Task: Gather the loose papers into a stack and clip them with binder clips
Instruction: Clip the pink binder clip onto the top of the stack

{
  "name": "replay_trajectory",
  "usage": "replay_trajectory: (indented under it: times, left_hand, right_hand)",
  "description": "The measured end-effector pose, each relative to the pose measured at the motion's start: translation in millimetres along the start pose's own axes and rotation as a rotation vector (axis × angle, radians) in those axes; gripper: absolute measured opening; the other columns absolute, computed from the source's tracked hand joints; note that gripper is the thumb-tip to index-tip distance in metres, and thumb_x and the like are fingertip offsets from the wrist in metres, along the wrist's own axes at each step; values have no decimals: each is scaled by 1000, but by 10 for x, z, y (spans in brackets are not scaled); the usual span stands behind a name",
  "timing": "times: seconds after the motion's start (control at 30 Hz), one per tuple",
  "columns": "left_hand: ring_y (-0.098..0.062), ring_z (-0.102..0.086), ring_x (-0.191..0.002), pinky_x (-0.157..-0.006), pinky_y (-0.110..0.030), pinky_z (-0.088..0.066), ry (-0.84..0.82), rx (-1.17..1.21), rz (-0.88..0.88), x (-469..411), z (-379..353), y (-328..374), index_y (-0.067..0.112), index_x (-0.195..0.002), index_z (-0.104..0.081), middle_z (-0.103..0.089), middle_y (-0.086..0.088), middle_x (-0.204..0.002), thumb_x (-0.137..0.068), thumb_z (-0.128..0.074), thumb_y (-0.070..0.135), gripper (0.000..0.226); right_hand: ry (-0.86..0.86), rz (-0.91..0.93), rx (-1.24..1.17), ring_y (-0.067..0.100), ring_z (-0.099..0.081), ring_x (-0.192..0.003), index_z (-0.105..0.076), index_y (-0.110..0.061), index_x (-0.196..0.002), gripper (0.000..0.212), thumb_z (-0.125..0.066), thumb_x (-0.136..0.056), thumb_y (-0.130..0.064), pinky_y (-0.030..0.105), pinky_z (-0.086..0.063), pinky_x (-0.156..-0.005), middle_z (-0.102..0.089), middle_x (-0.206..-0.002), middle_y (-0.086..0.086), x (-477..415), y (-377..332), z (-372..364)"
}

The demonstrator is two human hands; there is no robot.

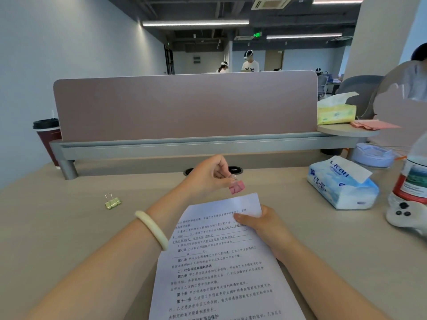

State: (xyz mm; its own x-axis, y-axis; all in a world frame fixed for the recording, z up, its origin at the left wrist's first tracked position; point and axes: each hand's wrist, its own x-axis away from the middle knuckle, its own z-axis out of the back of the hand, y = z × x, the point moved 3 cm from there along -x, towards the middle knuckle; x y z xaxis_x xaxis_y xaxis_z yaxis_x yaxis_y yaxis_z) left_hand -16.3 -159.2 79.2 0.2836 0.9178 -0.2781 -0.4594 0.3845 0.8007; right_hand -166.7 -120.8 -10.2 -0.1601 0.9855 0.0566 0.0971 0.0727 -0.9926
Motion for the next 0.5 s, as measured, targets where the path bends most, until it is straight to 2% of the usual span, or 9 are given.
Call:
replay_trajectory:
  times: [0.1,0.23,0.33,0.4,0.5]
  left_hand:
    - [-21,-64,-85,-89,-41,-51,-13,46,-19,-23,-23,-11,18,-76,-45,-69,-18,-95,-80,-70,5,28]
    - [-21,-62,-85,-86,-37,-51,-39,54,-14,-67,-47,-49,17,-79,-47,-67,-18,-95,-79,-71,5,27]
    - [-18,-61,-88,-91,-35,-48,-79,12,30,-80,-77,-121,23,-98,-56,-66,-4,-93,-80,-71,13,25]
    - [-15,-61,-93,-95,-32,-47,-118,-31,51,-82,-88,-147,18,-116,-60,-66,-2,-101,-84,-67,15,33]
    - [-8,-62,-95,-93,-22,-45,-159,-83,67,-53,-74,-112,18,-119,-64,-67,6,-104,-87,-64,21,33]
  right_hand:
    - [-4,-2,-10,21,-74,-75,-71,-8,-97,15,-69,-82,-7,28,-58,-62,-78,-90,9,-19,14,3]
    - [-11,3,0,25,-74,-80,-70,-8,-97,15,-69,-82,-7,34,-60,-69,-77,-92,11,-25,19,9]
    - [-12,4,10,30,-73,-86,-70,-7,-100,18,-69,-82,-8,38,-60,-75,-76,-95,12,-32,20,14]
    - [-11,2,20,27,-74,-83,-70,-7,-99,17,-69,-82,-8,35,-60,-72,-77,-94,11,-37,23,15]
    - [-9,-1,25,23,-74,-76,-71,-9,-97,15,-69,-82,-8,32,-60,-68,-77,-90,9,-37,24,8]
